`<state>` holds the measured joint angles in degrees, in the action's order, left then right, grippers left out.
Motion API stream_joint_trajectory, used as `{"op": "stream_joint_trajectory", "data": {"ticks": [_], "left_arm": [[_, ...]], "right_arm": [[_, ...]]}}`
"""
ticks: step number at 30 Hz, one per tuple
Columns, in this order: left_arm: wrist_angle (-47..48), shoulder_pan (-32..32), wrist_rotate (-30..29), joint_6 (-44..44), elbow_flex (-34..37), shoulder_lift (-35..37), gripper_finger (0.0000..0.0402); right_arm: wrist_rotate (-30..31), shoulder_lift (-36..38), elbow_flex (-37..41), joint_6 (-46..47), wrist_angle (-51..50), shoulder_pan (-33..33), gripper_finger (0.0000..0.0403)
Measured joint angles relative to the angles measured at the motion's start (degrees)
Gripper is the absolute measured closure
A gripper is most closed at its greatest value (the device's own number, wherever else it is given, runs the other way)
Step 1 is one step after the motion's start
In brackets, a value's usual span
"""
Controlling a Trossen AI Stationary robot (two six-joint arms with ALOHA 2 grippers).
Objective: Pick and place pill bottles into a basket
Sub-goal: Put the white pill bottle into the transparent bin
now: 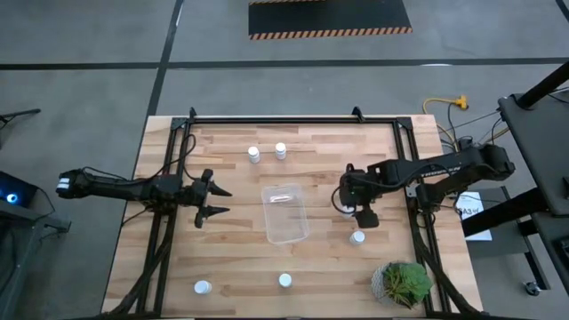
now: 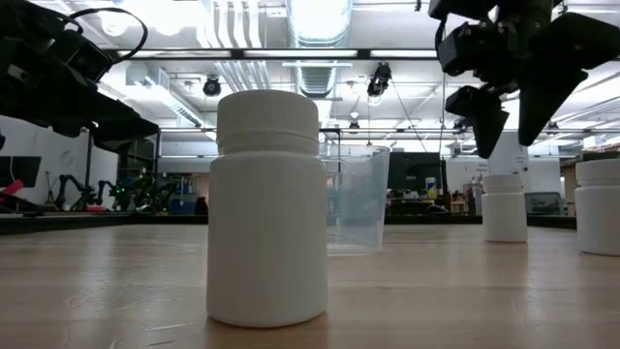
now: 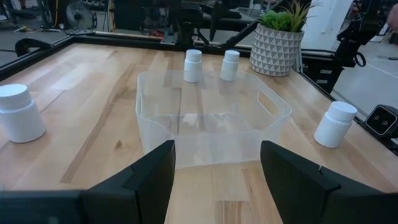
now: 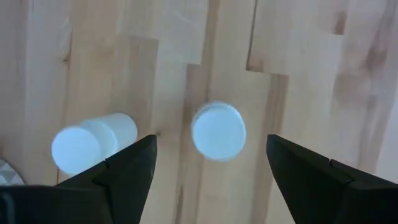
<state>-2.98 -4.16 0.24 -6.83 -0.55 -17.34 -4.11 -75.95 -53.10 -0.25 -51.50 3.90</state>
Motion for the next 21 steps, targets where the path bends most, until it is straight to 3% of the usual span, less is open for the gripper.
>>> {"op": "stream_joint_trajectory", "data": {"ticks": [21], "left_arm": [[-0.02,0.02,-0.01,0.02,0.01,-0.72,0.0182]], "right_arm": [[1.25,-2.89,4.79,-0.63,6.10,0.46,0.0123]]}}
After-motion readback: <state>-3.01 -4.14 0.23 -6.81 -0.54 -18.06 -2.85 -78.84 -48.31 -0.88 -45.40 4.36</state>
